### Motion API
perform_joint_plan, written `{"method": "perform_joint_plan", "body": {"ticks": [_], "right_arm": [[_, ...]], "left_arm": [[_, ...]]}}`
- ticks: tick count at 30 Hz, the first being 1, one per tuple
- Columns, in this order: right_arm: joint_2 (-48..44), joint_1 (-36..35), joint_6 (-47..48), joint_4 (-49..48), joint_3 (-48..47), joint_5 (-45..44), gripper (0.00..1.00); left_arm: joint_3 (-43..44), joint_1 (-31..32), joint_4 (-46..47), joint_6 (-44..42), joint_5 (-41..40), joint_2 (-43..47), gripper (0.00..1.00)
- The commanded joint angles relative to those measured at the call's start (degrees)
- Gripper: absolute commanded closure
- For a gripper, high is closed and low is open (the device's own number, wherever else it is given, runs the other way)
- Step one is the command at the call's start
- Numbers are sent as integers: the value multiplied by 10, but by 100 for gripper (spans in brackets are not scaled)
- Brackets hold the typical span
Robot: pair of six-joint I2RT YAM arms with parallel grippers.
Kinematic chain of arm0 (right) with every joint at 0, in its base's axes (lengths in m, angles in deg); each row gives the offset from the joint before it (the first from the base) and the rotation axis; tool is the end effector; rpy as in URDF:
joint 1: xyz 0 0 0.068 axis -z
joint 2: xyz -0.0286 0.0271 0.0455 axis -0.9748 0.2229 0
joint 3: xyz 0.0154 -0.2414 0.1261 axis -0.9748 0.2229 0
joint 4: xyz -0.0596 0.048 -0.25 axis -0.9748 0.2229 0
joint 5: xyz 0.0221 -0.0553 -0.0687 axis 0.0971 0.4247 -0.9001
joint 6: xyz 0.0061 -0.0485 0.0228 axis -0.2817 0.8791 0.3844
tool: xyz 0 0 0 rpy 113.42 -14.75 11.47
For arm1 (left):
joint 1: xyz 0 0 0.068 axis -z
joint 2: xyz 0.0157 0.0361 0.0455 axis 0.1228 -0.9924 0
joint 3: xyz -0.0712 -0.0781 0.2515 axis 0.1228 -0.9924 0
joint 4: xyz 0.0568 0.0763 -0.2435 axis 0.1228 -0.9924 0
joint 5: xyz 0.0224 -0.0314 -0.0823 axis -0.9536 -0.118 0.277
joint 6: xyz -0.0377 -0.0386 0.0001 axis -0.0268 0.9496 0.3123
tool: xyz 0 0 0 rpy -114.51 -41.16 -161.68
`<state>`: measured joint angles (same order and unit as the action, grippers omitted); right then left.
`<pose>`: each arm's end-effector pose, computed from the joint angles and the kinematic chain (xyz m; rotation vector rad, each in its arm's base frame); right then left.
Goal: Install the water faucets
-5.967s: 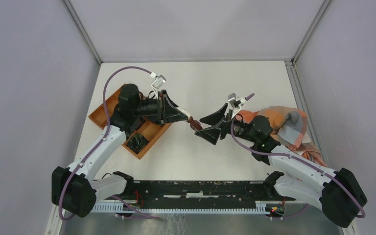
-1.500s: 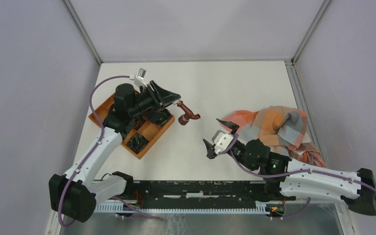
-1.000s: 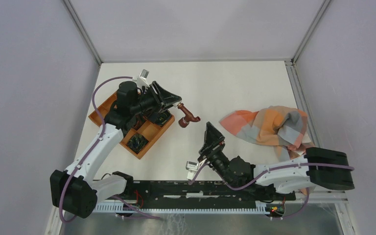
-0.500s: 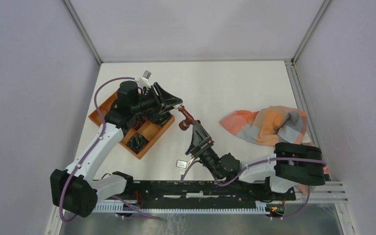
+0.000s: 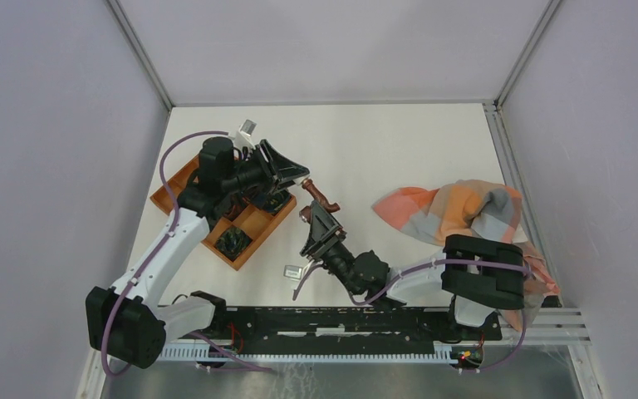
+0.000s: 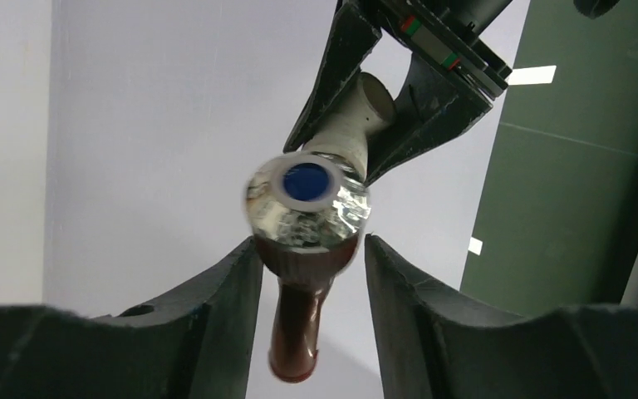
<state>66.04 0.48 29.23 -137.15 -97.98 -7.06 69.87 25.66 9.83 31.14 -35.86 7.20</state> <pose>0.0896 0.2886 0.2087 -1.3720 0.3945 -0.9725 0.2382 -0.1019 0.3286 -0.2609 2.1187 -1.4359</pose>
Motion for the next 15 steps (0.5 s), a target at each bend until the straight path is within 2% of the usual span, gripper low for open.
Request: {"method": "perform_joint_plan", "body": {"ticks": [1,3,6,9,12,15], "right_arm": [[-5,4,-31,-12,-28,21,54],[-19,4,-63,3,-27,16,61],[-48,4,-145,32,-26,7,64],[-113,-3,-312,130,-40,17,65],[-186,4,-548,266,-75,77,70],[-222,19,-699,282,-82,115,72]], "left_arm": [[18,-2,21,22,23,3,98],[17,-2,22,20,26,2,98],[12,-2,30,17,29,2,98],[-4,-2,52,12,28,7,98],[-27,-2,101,7,31,18,98],[-48,-2,150,4,44,26,98]]}}
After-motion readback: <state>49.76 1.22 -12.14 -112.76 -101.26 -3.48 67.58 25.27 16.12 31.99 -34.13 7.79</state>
